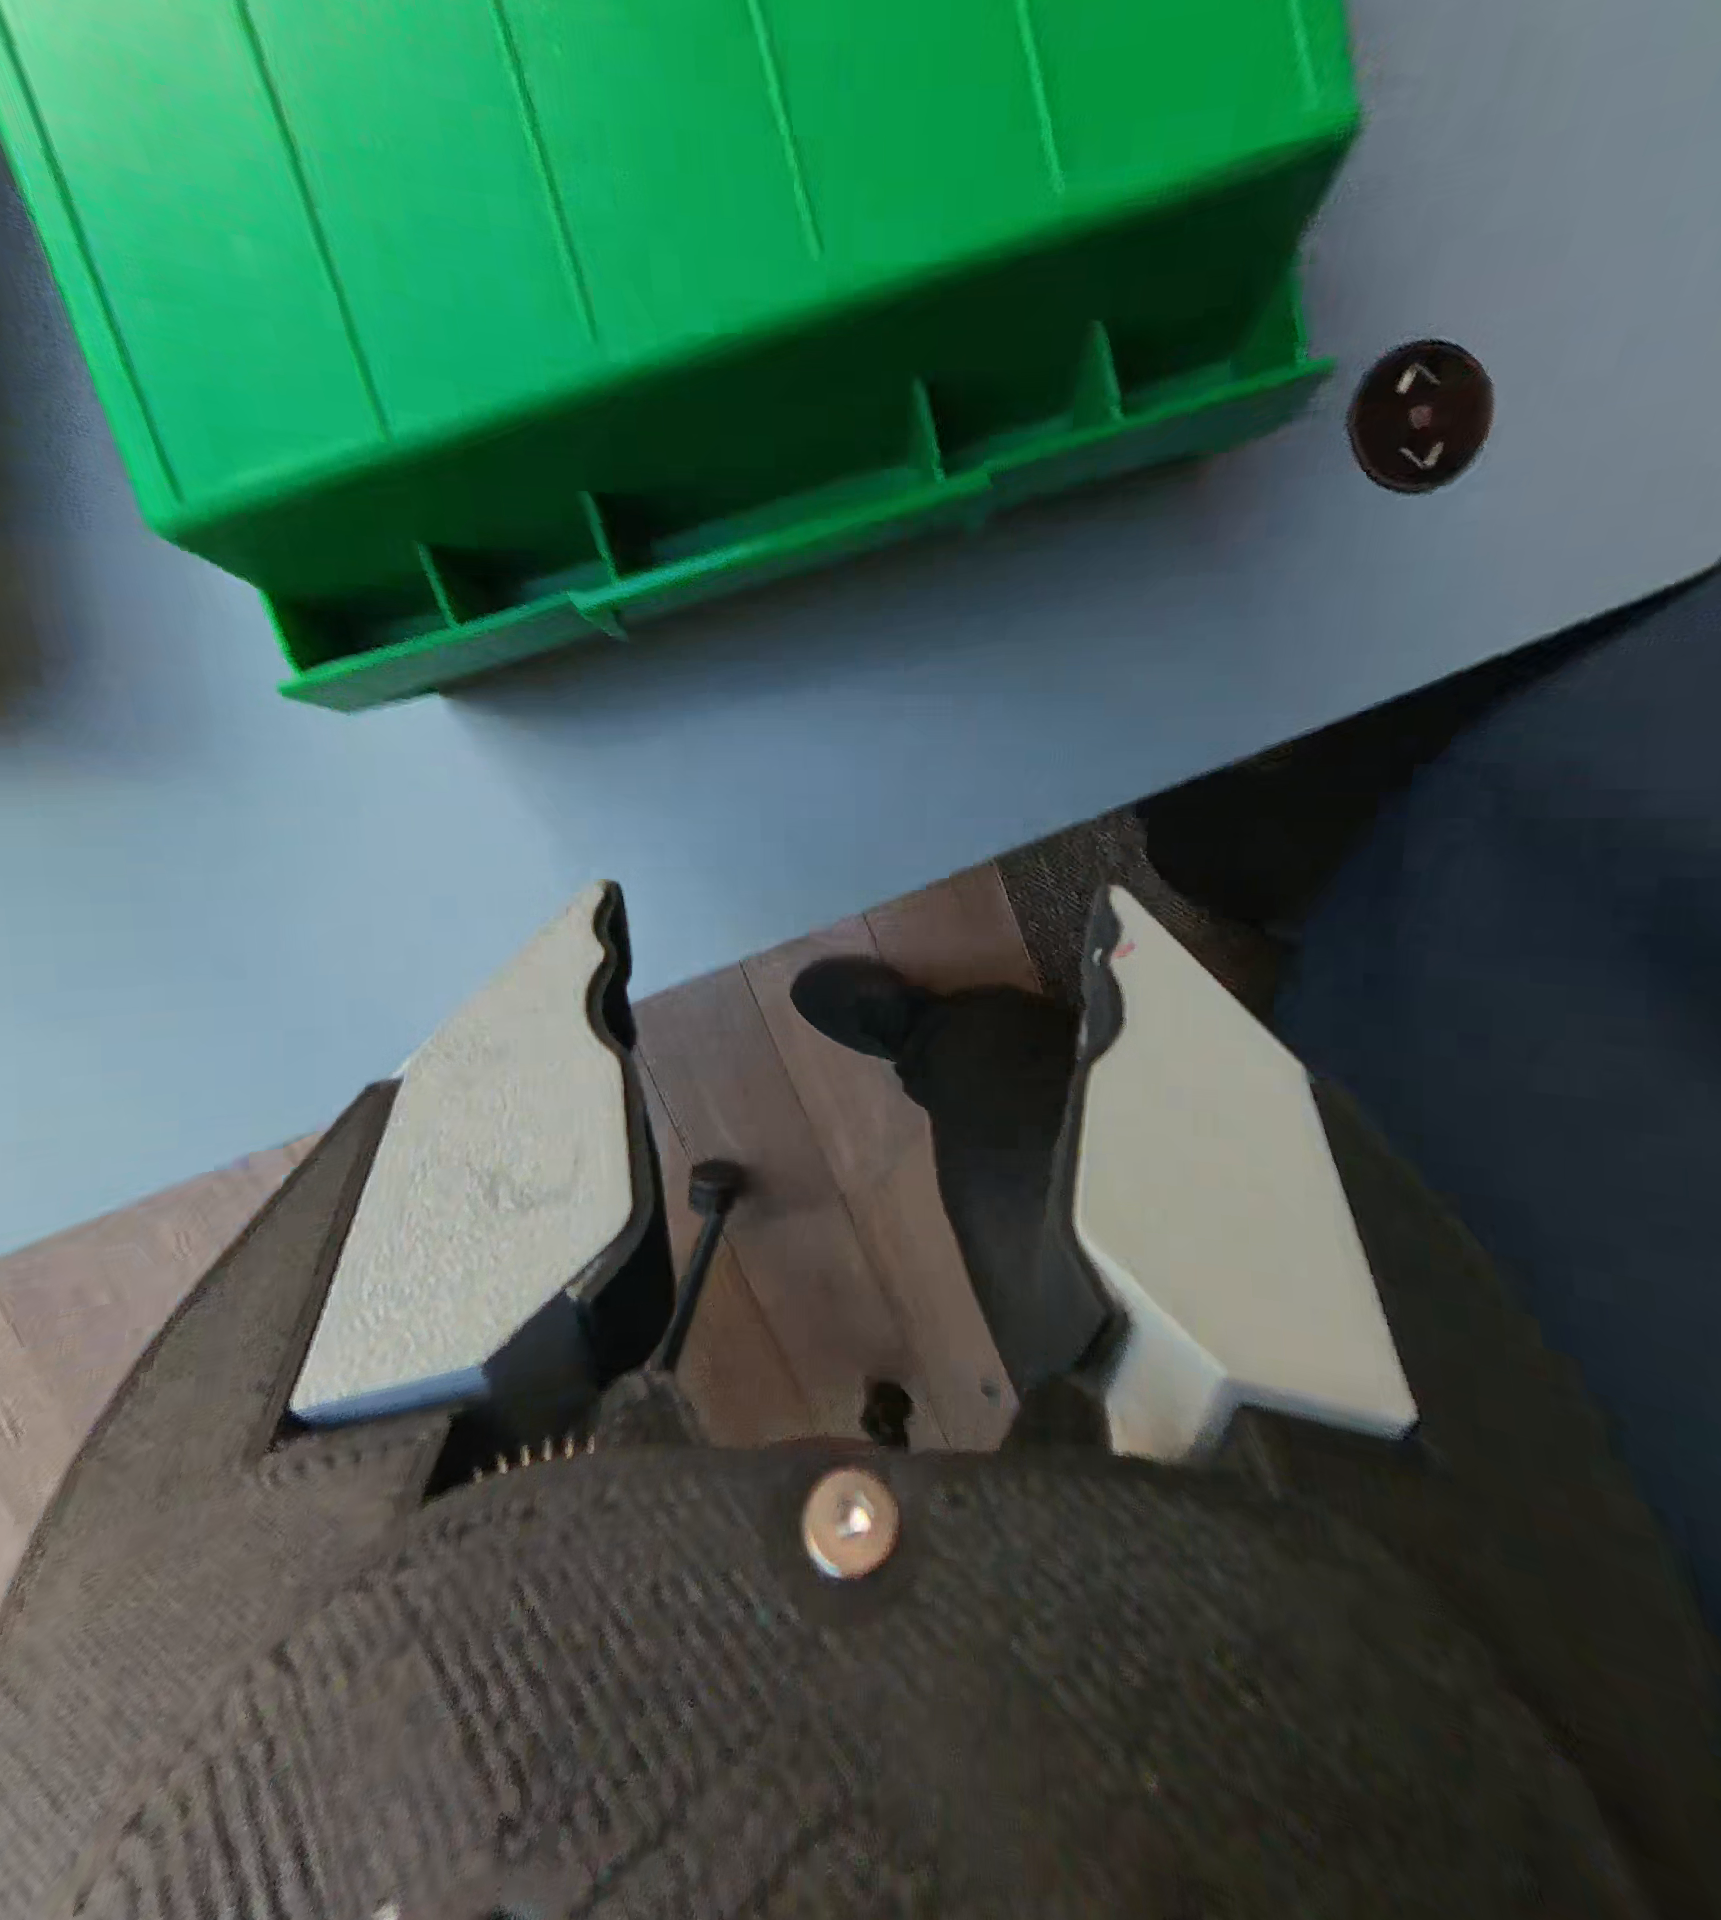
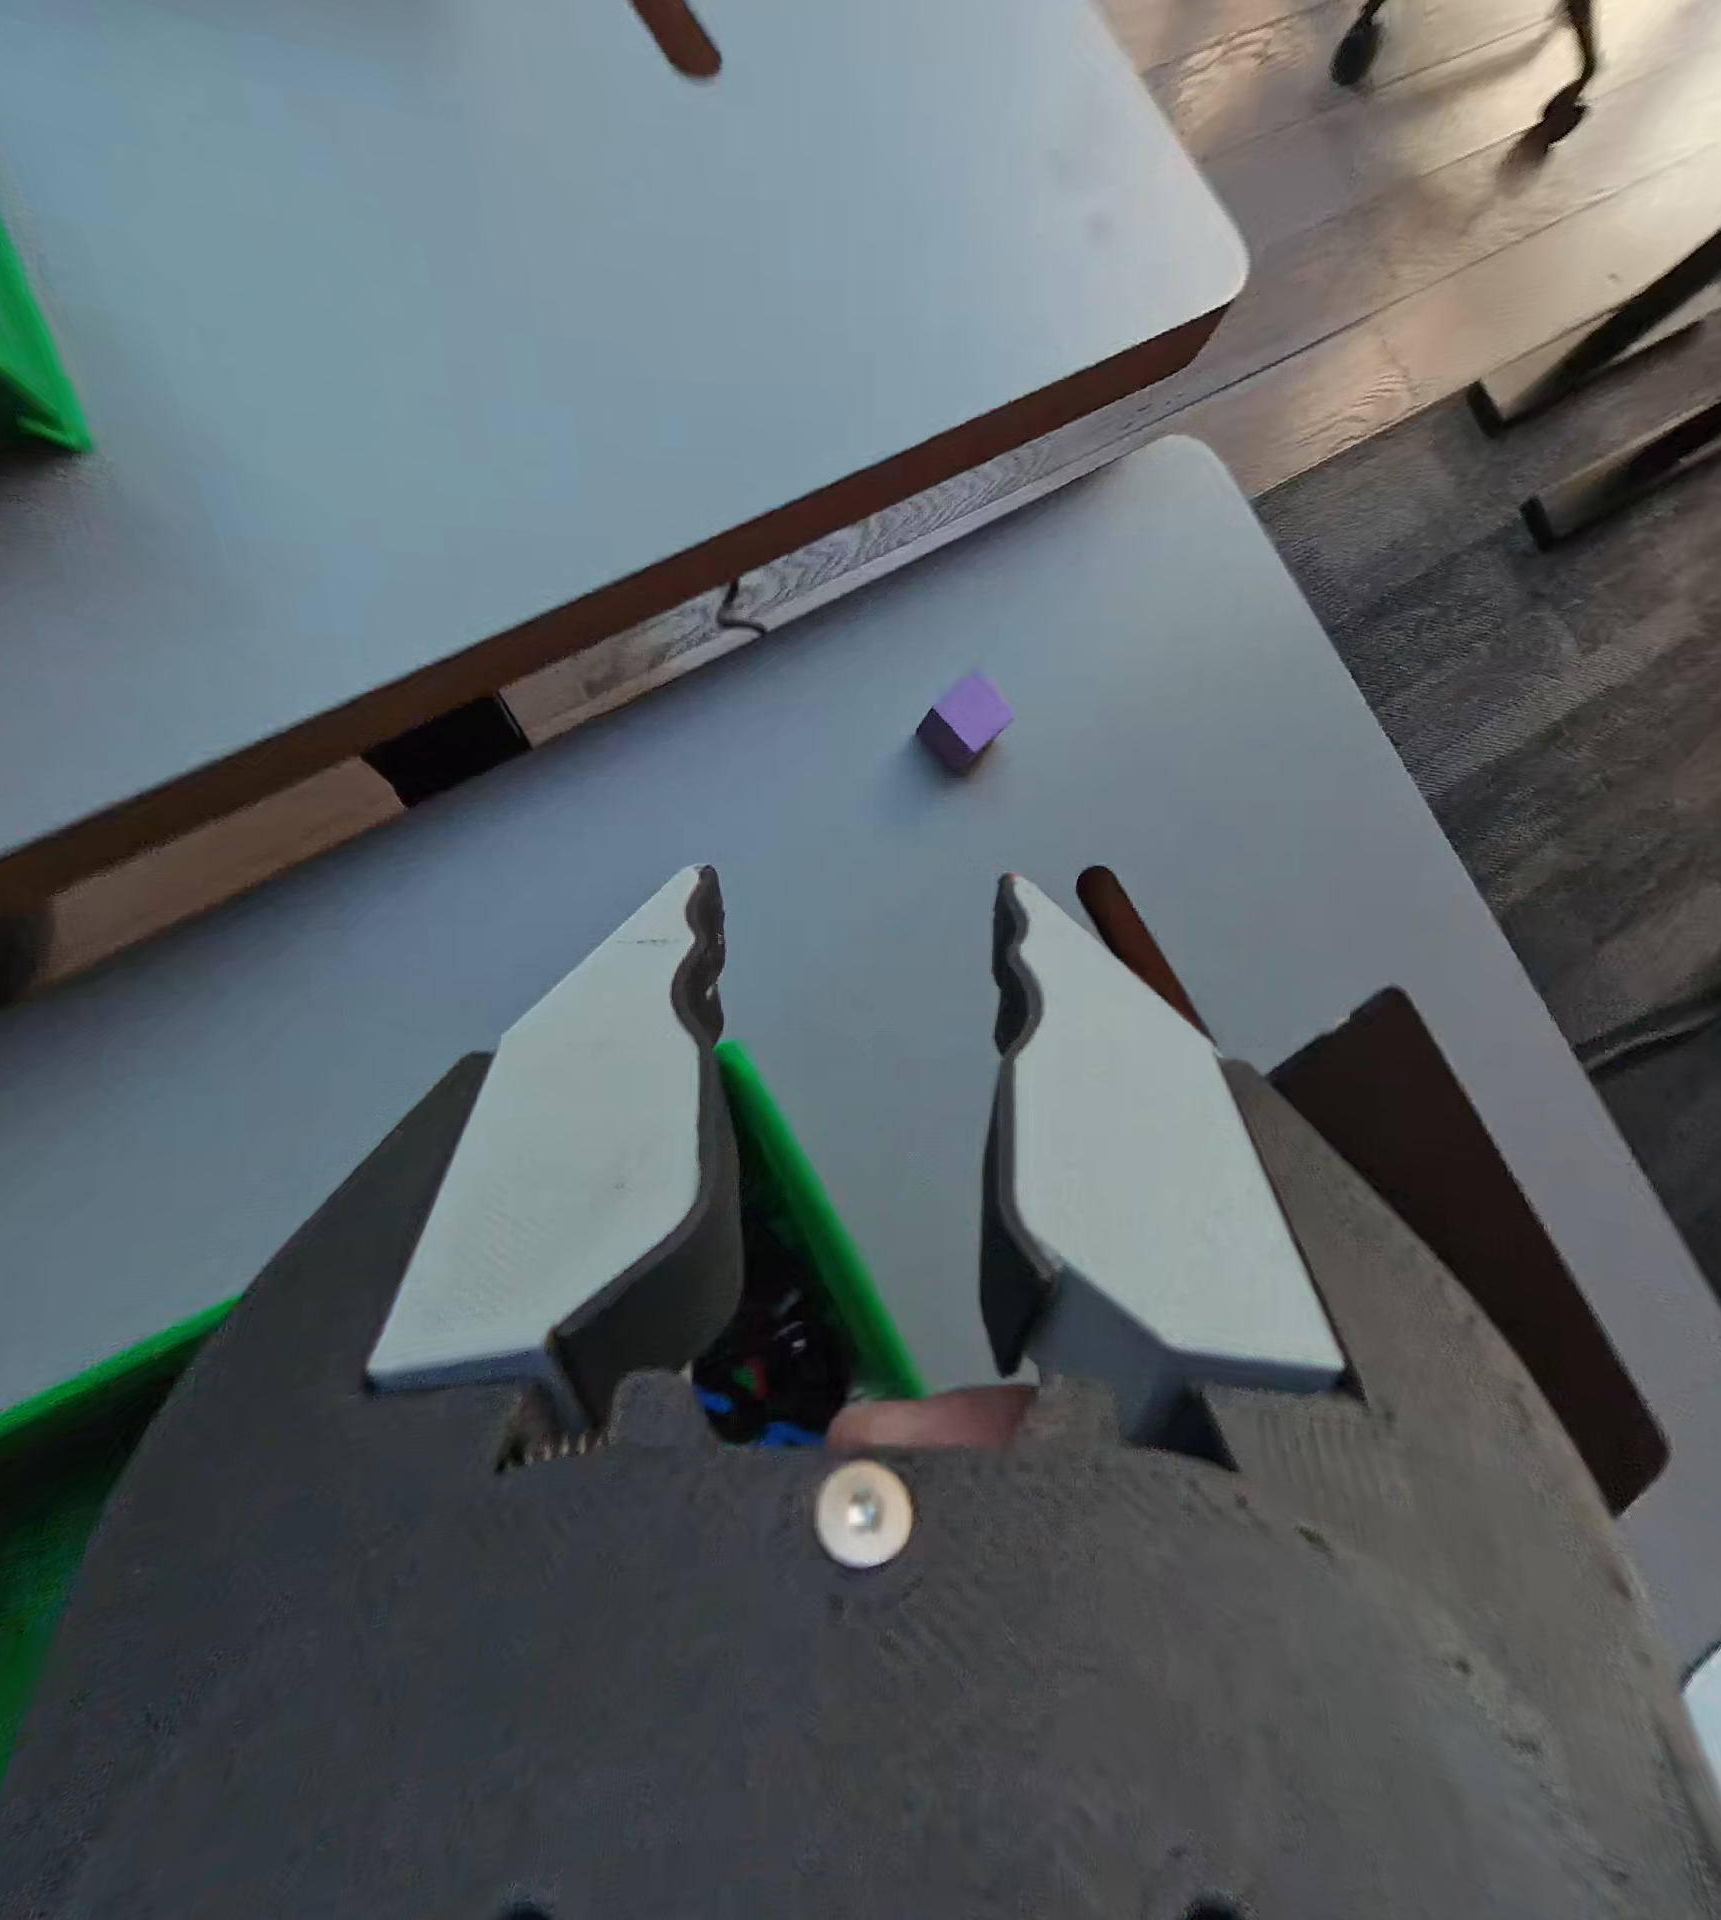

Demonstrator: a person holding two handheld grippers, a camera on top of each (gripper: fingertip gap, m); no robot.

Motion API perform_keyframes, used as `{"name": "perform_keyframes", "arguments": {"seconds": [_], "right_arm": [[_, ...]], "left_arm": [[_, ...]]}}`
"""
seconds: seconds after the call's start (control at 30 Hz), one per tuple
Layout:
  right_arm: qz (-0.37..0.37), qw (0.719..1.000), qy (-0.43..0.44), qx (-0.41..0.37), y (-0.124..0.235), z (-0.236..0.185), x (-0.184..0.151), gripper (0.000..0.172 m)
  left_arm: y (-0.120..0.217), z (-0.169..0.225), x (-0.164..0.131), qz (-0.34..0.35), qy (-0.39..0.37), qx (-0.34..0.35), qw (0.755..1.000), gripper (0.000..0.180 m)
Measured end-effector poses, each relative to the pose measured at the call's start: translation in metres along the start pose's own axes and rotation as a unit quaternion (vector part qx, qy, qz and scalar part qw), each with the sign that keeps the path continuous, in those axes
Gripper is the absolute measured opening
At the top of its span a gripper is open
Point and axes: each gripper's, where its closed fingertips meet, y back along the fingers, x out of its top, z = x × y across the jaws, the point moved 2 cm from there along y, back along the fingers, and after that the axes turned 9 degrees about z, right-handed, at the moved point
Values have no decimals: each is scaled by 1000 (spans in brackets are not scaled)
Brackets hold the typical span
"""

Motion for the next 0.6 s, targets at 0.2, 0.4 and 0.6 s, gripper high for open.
{"name": "perform_keyframes", "arguments": {"seconds": [0.2, 0.4, 0.6], "right_arm": [[-130, 977, 121, 120, -125, 40, -24, 61], [-211, 951, 173, 143, -178, 39, -58, 27], [-132, 976, 104, 137, -142, 24, -22, 26]], "left_arm": [[23, 37, -22, -59, 34, 25, 997, 85], [29, 41, -17, -80, 53, 48, 994, 79], [17, 45, -23, -75, 83, 38, 993, 77]]}}
